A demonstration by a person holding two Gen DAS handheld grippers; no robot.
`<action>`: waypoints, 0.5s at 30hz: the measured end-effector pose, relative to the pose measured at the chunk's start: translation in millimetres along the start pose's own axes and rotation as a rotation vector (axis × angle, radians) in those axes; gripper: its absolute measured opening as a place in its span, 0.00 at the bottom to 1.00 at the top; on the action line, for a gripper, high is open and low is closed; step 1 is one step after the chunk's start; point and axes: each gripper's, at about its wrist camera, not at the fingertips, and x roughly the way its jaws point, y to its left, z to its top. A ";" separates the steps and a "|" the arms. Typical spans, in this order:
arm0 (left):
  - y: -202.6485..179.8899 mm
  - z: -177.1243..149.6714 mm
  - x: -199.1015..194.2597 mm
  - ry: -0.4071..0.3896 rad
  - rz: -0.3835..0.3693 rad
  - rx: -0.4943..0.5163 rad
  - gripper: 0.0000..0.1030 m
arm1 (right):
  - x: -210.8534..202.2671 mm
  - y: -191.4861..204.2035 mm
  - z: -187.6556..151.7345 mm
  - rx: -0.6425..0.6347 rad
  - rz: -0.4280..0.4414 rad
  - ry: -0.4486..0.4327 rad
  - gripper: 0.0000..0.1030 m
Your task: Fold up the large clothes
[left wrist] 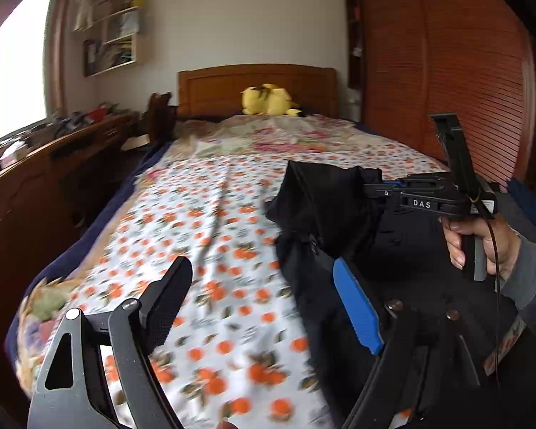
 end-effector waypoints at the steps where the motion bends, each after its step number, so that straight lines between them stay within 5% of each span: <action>1: -8.9 3.8 5.8 0.002 -0.021 0.002 0.80 | -2.8 -10.7 -5.3 0.014 -0.023 0.005 0.09; 13: -84.5 37.6 59.9 0.007 -0.136 0.081 0.80 | 27.8 -105.6 -65.3 0.187 -0.221 0.132 0.09; 15: -90.0 35.9 64.4 0.012 -0.144 0.082 0.80 | 37.1 -112.3 -71.2 0.184 -0.264 0.156 0.16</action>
